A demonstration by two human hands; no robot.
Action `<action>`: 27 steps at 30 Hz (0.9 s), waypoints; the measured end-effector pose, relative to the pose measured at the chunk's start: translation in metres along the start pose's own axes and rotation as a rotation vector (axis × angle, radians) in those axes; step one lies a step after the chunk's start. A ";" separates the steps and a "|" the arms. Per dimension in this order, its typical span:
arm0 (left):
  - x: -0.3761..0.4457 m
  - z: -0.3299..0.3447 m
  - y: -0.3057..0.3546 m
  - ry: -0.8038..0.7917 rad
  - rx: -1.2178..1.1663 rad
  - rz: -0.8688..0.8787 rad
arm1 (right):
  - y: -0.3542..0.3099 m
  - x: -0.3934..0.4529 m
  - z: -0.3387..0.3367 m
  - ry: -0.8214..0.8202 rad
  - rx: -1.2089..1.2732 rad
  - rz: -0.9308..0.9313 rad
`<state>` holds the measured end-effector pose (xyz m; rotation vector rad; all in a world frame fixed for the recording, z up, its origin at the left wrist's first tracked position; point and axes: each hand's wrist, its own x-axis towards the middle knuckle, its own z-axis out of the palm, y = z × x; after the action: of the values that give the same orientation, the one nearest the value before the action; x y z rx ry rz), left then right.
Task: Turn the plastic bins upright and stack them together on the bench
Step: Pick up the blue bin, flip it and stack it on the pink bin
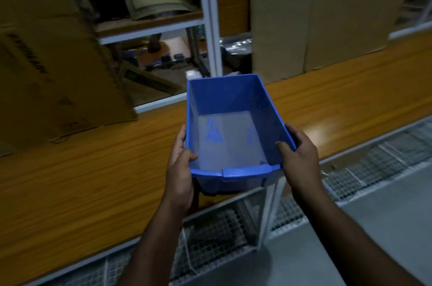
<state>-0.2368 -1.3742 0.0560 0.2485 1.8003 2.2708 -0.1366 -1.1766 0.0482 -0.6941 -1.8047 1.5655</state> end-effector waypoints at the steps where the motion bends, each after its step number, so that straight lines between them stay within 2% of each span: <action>1: -0.004 0.020 -0.005 -0.021 0.002 -0.001 | 0.003 0.004 -0.021 0.020 -0.003 -0.002; 15: -0.012 0.282 -0.056 -0.314 0.050 -0.094 | 0.035 0.072 -0.265 0.352 0.042 0.024; 27: 0.078 0.540 -0.090 -0.527 -0.052 -0.115 | 0.041 0.236 -0.438 0.538 -0.033 -0.013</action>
<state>-0.1565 -0.8282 0.0913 0.6463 1.4387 1.9309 0.0399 -0.7100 0.0744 -1.0048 -1.4278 1.1921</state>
